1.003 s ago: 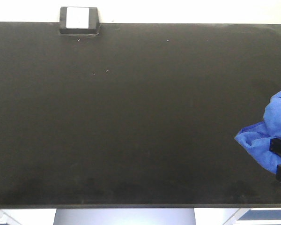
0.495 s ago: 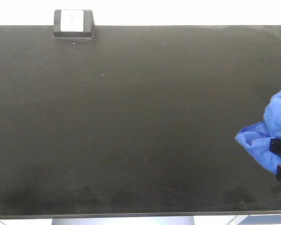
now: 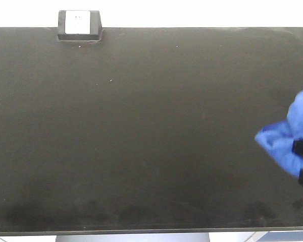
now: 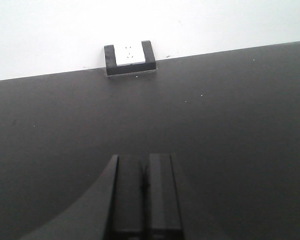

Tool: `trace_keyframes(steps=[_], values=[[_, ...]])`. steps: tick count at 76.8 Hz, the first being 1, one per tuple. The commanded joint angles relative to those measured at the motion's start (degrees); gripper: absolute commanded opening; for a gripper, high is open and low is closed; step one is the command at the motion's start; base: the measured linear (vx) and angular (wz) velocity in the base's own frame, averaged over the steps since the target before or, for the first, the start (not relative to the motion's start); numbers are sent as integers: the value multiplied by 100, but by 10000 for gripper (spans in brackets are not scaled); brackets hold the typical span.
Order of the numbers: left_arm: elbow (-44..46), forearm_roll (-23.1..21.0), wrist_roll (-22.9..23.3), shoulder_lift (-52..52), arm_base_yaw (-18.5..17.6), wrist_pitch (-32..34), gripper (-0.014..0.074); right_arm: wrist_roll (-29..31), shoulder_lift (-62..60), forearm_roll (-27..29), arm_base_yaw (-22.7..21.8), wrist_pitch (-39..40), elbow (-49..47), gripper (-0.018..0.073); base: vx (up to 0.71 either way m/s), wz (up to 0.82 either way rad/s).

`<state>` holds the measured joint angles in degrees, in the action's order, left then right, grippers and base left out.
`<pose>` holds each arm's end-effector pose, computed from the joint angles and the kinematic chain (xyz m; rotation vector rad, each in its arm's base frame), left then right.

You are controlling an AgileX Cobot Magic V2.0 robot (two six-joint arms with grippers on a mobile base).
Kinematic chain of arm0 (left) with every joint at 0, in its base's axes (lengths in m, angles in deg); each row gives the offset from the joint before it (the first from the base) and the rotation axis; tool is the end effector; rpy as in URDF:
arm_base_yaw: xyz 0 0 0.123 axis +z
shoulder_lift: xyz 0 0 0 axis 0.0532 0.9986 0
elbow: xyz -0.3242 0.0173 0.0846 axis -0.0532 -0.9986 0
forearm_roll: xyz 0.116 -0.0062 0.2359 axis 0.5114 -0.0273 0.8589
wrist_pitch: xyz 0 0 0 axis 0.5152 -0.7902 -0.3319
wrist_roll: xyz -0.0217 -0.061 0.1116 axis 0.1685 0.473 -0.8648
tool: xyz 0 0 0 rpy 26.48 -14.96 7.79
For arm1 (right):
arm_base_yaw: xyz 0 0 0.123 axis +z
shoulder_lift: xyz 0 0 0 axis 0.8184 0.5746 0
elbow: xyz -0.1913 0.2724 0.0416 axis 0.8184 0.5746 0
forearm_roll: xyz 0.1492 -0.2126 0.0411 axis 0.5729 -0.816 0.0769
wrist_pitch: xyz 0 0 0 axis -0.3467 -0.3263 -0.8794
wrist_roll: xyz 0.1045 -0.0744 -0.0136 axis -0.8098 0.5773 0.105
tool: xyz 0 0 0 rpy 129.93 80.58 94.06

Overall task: Wipe right workspace with blue cloth
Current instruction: 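Lower the held cloth onto the counter with the right gripper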

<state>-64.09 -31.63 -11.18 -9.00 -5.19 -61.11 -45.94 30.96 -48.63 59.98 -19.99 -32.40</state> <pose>0.0535 -0.0032 0.1755 0.1289 1.7213 -0.0504 0.0963 0.0283 0.3036 -0.1654 2.1834 0.2278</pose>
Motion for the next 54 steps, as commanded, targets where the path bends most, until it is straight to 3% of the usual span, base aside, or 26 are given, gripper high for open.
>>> trace_keyframes(steps=[1, 16, 34, 54], values=[[148, -8, 9, 2, -39, 473, -6, -9, 350, 48, -25, 740, -186, -4, 0, 0], [148, -8, 9, 2, -39, 473, -6, 171, 2190, 30, -25, 760, -517, -3, 0, 0], [148, -8, 9, 2, -39, 473, -6, 526, 4304, 10, -25, 1460, -684, -3, 0, 0], [148, -8, 9, 2, -39, 473, -6, 538, 5534, -48, -25, 2183, -684, -3, 0, 0]])
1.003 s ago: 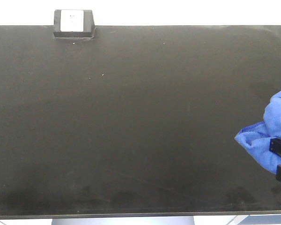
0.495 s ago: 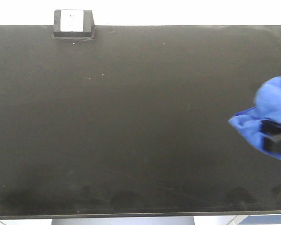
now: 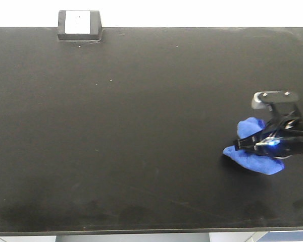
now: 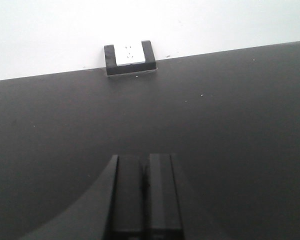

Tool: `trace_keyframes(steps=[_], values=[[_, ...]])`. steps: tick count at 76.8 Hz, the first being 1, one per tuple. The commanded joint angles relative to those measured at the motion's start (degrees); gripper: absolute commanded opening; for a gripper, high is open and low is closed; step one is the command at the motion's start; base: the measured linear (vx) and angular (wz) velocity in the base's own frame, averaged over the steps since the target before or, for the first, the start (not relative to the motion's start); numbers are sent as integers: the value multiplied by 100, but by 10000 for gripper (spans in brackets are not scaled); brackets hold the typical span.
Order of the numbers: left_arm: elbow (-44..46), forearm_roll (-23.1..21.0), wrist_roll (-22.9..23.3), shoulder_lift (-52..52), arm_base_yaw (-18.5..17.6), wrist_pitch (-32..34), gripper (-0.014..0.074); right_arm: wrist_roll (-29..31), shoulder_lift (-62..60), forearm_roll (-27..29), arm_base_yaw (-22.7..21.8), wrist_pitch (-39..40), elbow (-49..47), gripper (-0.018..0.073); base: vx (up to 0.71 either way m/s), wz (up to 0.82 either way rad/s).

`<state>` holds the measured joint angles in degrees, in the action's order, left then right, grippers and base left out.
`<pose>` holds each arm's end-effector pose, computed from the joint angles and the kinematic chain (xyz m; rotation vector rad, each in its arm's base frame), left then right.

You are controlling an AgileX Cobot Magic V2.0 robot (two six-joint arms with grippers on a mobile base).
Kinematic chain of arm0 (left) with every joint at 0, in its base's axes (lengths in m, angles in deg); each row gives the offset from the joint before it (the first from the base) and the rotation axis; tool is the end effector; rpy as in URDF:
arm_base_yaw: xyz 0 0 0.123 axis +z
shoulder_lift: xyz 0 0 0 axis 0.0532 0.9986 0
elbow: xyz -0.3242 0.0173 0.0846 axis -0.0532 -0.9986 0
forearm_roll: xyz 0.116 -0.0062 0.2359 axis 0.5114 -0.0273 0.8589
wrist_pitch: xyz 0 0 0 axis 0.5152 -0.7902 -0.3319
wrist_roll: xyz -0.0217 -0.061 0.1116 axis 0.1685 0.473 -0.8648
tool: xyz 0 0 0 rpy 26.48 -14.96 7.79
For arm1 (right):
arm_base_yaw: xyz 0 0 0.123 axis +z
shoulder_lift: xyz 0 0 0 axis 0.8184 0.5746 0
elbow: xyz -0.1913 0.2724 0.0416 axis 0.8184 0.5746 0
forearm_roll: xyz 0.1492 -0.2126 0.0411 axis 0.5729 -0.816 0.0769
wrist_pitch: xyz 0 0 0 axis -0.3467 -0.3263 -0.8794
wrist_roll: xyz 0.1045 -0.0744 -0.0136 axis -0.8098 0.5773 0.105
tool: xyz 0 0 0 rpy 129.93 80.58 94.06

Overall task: Wipe right workspace with blue cloth
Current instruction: 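Lower the held cloth onto the counter with the right gripper, then drag the cloth across the counter toward the robot's center and back, then open the right gripper to release the cloth and lift away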

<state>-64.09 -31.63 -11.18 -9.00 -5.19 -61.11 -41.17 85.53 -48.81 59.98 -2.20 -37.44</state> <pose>0.0535 -0.0032 0.1755 0.1289 1.7213 -0.0504 0.2669 0.0355 0.1737 -0.1893 2.7395 0.1434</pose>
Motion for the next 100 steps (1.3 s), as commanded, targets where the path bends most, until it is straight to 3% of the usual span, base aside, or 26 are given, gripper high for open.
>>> trace_keyframes(steps=[1, 21, 31, 41, 46, 58, 72, 83, 90, 100], values=[[148, -8, 9, 2, -39, 473, -6, 62, 122, -30, -25, 422, -180, -3, 0, 0], [148, -8, 9, 2, -39, 473, -6, 146, 722, -1, 88, 398, -180, -3, 0, 0], [148, -8, 9, 2, -39, 473, -6, 652, 683, 151, 817, 372, -180, -3, 0, 0], [148, -8, 9, 2, -39, 473, -6, 640, 684, 351, 1663, 409, -180, -3, 0, 0], [148, -8, 9, 2, -39, 473, -6, 572, 704, 364, 1820, 476, -180, -3, 0, 0], [148, -8, 9, 2, -39, 473, -6, 573, 716, 140, 1399, 598, -161, -3, 0, 0], [148, -8, 9, 2, -39, 473, -6, 573, 716, -65, -39, 752, -161, -3, 0, 0], [148, -8, 9, 2, -39, 473, -6, 573, 716, 74, -776, 791, -161, -3, 0, 0], [148, -8, 9, 2, -39, 473, -6, 630, 716, 350, -661, 767, -161, -3, 0, 0], [148, -8, 9, 2, -39, 473, -6, 831, 716, 607, 194, 762, -161, -3, 0, 0]])
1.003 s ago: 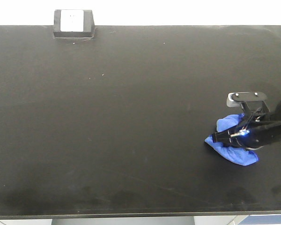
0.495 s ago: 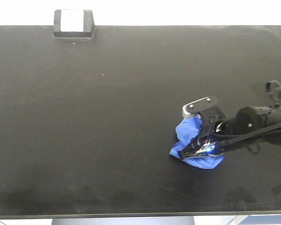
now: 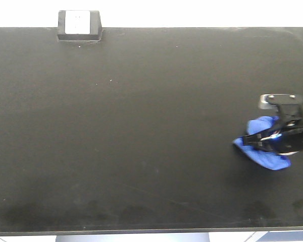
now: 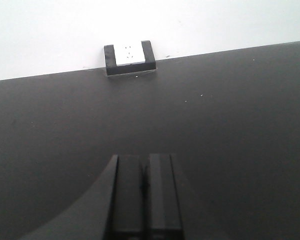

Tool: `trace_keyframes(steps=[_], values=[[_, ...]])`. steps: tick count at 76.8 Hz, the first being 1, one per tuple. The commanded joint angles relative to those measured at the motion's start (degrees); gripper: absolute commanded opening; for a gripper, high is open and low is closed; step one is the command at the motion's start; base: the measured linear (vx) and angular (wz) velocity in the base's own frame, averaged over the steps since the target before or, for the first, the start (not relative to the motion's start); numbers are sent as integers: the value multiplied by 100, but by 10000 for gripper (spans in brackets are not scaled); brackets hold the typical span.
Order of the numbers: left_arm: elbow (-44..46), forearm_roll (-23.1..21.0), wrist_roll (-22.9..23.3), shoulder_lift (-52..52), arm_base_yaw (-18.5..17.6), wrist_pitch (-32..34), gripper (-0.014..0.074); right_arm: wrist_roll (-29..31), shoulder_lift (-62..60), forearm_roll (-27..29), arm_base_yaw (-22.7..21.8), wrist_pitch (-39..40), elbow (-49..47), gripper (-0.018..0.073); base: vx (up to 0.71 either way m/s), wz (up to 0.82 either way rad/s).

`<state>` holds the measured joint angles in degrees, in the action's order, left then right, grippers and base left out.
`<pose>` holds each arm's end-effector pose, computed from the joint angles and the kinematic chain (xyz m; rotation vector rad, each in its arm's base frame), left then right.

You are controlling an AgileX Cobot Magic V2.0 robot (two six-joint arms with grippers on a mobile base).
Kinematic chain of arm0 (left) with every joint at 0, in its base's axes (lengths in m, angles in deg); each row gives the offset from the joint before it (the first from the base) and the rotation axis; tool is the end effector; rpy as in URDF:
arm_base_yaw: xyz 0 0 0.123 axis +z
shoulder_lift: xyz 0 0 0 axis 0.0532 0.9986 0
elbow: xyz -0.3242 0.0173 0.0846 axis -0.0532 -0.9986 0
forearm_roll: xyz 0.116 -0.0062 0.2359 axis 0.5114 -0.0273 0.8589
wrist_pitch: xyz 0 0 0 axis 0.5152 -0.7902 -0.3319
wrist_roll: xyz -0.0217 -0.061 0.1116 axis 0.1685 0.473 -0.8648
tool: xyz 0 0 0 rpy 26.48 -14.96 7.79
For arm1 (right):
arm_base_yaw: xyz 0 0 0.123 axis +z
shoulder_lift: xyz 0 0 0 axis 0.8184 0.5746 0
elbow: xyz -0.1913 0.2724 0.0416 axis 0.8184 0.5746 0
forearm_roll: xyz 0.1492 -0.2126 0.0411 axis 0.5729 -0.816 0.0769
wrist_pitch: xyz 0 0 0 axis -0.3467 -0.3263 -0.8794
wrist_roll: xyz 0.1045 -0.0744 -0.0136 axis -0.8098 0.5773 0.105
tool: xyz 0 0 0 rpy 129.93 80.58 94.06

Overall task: Wipe right workspace with blue cloth
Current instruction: 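Open the right gripper to release the cloth and lift away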

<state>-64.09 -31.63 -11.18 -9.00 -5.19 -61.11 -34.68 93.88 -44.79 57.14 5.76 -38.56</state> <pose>0.0535 -0.0032 0.1755 0.1289 1.7213 -0.0504 0.2961 0.0220 0.1441 -0.1662 2.7238 0.1048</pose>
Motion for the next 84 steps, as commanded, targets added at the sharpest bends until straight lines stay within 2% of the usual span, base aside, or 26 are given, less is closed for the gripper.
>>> trace_keyframes(steps=[1, 13, 18, 23, 33, 47, 56, 60, 71, 84], values=[[148, -8, 9, 2, -39, 473, -6, 183, -119, 211, 609, -30, -49, -3, 0, 0], [148, -8, 9, 2, -39, 473, -6, 137, -119, 197, 2027, 76, -49, -3, 0, 0], [148, -8, 9, 2, -39, 473, -6, 104, -119, 197, 2337, 138, -49, -3, 0, 0], [148, -8, 9, 2, -39, 473, -6, 96, -119, 197, 2391, 199, -49, -3, 0, 0], [148, -8, 9, 2, -39, 473, -6, 96, -119, 155, 1923, 244, -49, -3, 0, 0], [148, -8, 9, 2, -39, 473, -6, 116, -119, 128, 483, 200, -49, -1, 0, 0], [148, -8, 9, 2, -39, 473, -6, 150, -119, 135, -162, 200, -49, 1, 0, 0], [148, -8, 9, 2, -39, 473, -6, 225, -119, 135, -274, 187, -49, 6, 0, 0], [148, -8, 9, 2, -39, 473, -6, 467, -131, 192, -245, 225, -49, 42, 0, 0], [148, -8, 9, 2, -39, 473, -6, 458, -131, 222, -191, 139, -55, 162, 0, 0]])
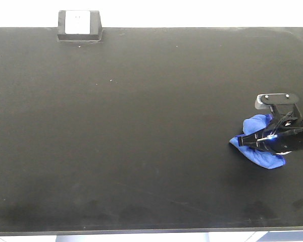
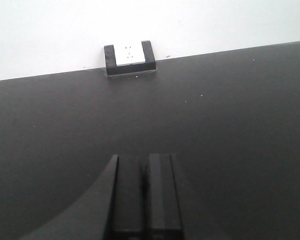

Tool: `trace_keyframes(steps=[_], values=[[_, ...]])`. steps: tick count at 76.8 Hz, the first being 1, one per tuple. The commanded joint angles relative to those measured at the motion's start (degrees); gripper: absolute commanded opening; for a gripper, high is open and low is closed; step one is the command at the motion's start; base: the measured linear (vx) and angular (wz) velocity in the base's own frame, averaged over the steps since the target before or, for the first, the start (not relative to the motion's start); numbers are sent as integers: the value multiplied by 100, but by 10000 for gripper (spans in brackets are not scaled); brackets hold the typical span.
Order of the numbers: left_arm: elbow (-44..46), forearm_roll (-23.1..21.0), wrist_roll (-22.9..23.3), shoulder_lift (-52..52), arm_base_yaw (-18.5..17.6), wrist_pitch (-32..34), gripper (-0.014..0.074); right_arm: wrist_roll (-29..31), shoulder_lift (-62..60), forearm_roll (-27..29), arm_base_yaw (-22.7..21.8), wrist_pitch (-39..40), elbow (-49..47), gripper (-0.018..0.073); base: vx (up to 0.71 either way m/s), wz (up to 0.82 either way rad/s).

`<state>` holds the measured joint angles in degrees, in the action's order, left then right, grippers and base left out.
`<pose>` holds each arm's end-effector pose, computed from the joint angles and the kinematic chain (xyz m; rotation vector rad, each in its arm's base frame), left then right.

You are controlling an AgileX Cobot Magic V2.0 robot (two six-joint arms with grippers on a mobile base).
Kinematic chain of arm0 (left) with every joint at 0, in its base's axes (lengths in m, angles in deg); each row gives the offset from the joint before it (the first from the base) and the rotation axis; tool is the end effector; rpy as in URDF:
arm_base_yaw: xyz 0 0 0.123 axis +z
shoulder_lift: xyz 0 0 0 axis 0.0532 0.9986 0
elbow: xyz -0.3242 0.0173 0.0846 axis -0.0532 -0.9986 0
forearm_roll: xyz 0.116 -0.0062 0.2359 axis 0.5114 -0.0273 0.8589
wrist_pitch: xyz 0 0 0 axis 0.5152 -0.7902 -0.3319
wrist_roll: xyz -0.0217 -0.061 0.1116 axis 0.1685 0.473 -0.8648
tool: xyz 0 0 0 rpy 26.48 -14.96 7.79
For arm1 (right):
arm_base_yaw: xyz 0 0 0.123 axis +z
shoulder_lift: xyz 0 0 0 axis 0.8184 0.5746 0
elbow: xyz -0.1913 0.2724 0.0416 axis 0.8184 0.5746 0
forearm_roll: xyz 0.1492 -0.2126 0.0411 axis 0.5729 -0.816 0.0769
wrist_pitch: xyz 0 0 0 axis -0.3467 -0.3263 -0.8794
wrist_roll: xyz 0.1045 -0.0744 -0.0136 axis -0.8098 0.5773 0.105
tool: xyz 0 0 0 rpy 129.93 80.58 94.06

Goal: Wipe right workspace with blue cloth

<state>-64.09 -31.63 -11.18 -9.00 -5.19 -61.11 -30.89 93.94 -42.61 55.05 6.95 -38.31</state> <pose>0.0535 -0.0032 0.1755 0.1289 1.7213 -0.0504 0.2981 0.0117 0.1440 -0.1550 2.7050 0.0896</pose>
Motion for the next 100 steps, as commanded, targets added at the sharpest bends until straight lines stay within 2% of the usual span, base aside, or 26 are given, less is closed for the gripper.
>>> trace_keyframes(steps=[1, 22, 29, 36, 53, 62, 66, 75, 81, 83, 92, 100], values=[[148, -8, 9, 2, -39, 473, -6, 78, -137, 4, 18, 11, -80, 175, 0, 0], [148, -8, 9, 2, -39, 473, -6, 78, -897, 4, 18, -91, -80, 493, 0, 0], [148, -8, 9, 2, -39, 473, -6, 78, -1424, 4, 18, -112, -80, 563, 0, 0], [148, -8, 9, 2, -39, 473, -6, 78, -2055, 4, 18, -221, -80, 587, 0, 0], [148, -8, 9, 2, -39, 473, -6, 33, -3866, 4, 18, -711, -80, 578, 0, 0], [148, -8, 9, 2, -39, 473, -6, 33, -4992, 4, 12, -1079, -80, 527, 0, 0], [148, -8, 9, 2, -39, 473, -6, 33, -5406, 4, 12, -1244, -74, 466, 0, 0], [148, -8, 9, 2, -39, 473, -6, -83, -6273, 4, 12, -1577, -74, 231, 0, 0], [148, -8, 9, 2, -39, 473, -6, -243, -6639, -7, 12, -1747, -74, 15, 0, 0], [148, -8, 9, 2, -39, 473, -6, -287, -6707, -7, 12, -1787, -74, -14, 0, 0], [148, -8, 9, 2, -39, 473, -6, -456, -6957, 19, 12, -1932, -74, -11, 0, 0], [148, -8, 9, 2, -39, 473, -6, -553, -7055, 260, 12, -2138, -74, -9, 0, 0]])
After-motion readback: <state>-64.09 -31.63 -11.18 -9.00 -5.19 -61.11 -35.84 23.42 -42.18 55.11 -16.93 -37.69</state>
